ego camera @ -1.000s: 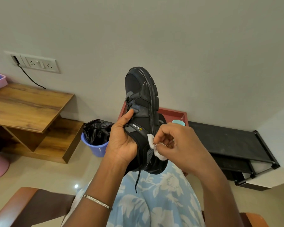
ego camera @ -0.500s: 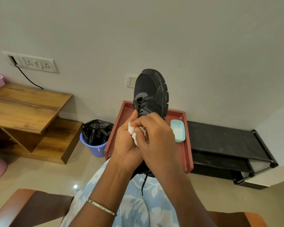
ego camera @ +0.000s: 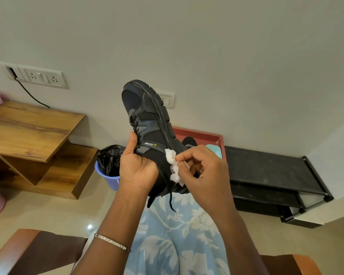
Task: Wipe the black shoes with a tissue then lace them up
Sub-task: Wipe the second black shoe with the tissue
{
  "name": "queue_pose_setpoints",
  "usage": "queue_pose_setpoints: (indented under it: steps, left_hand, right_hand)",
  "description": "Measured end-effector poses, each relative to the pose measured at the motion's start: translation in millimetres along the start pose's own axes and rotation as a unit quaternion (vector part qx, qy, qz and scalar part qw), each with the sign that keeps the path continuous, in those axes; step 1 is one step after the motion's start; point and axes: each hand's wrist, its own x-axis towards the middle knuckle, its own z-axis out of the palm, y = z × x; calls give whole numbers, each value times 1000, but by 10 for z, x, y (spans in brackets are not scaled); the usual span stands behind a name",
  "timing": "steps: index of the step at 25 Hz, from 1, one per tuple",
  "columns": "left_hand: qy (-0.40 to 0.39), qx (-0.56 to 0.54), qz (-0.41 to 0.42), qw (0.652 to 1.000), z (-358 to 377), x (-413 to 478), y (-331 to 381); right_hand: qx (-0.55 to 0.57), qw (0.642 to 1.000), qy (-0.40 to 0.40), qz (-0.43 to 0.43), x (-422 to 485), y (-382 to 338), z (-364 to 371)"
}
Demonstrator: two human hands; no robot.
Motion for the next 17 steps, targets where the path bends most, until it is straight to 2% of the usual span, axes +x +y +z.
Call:
queue_pose_setpoints:
  steps: [3,5,9,15,17]
  left_hand:
    - [-8,-42,27,999,-16,19,129]
    - [-2,-44,33,998,-3,25,163]
    - [2,-12,6,1000,70,-28,75]
    - [19,-36,32,999,56,-18,150]
    - [27,-35,36,998,51,-17,139]
  right_hand:
    - [-26,994,-85,-68,-37,-63,-44]
    - [-53,992,-67,-90,28,-44,-32]
    - [-99,991,13,-85,244,45,24]
    - [-91,992,-77,-33,74,127,-207]
    - [-83,994,-74,-22,85,143,-208]
